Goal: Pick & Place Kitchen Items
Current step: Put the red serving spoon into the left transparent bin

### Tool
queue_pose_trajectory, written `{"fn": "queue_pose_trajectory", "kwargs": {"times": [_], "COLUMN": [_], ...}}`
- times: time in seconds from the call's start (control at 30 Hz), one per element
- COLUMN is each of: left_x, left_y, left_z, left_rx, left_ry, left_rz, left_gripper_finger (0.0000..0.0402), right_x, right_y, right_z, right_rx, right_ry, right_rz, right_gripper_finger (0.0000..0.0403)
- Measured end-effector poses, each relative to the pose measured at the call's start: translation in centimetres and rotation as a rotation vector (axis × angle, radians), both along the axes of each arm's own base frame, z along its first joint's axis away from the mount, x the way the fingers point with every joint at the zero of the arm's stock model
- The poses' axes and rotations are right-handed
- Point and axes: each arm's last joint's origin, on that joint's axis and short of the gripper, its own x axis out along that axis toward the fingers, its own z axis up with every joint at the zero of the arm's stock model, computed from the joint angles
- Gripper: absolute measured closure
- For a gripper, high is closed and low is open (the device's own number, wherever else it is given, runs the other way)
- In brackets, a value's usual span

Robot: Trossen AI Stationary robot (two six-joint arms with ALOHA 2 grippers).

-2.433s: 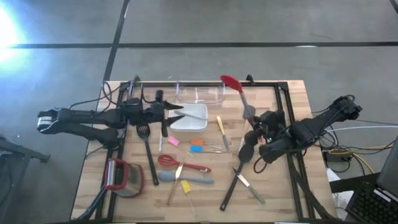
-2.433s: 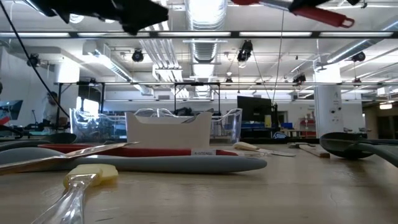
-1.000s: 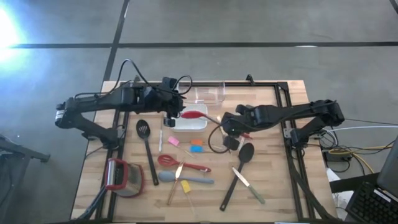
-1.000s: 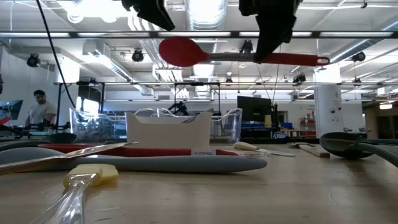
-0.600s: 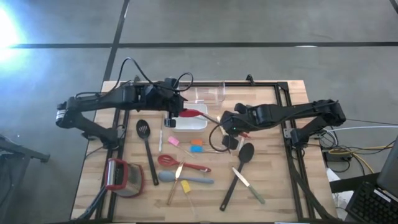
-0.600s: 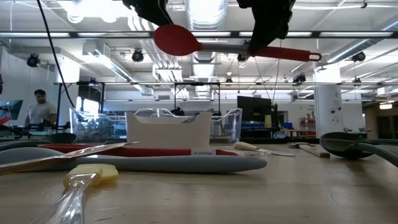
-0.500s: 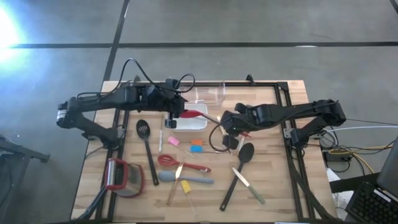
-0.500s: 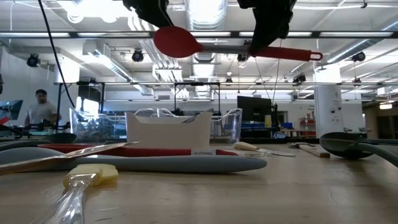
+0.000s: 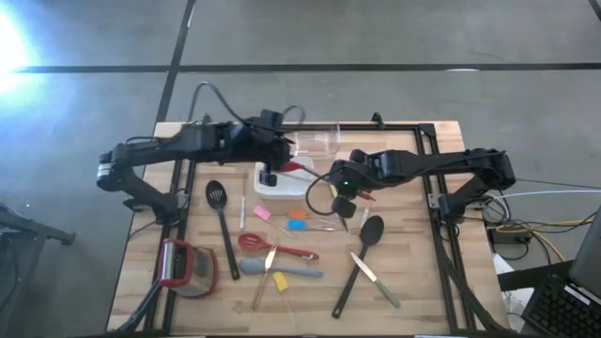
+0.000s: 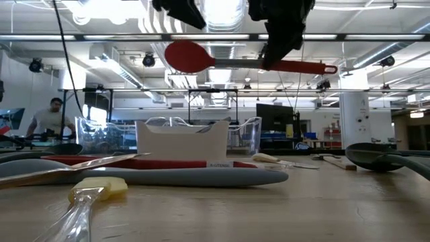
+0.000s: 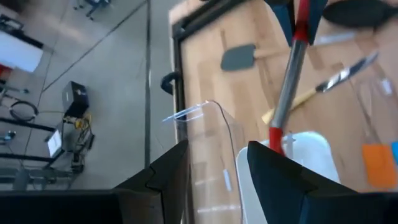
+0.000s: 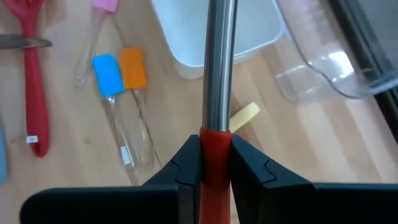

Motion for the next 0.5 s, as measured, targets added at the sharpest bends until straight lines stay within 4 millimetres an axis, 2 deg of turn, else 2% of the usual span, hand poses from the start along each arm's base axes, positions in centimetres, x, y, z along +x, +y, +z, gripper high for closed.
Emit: {"fn": "queue_pose_trajectory", "kwargs": {"times": [0.3, 0.5], "left_x": [4.6, 5.8], "left_y": [0.5, 0.5], "left_z": [-2.6, -3.6], "left_rx": [-0.041, -0.095], "left_ry": [0.24, 0.27], "left_rz": [-0.047, -0.087], "left_gripper_finger": [0.0232, 0.0232], "right_x": [1.7, 2.8], "right_y": [0.1, 0.1], "right_z": [0.4, 0.9], "right_rx": [-0.009, -0.016], "right_ry": [0.109, 0.147], "right_rz": [0.061, 0.1], "right_gripper_finger": [0.0358, 0.0358]}}
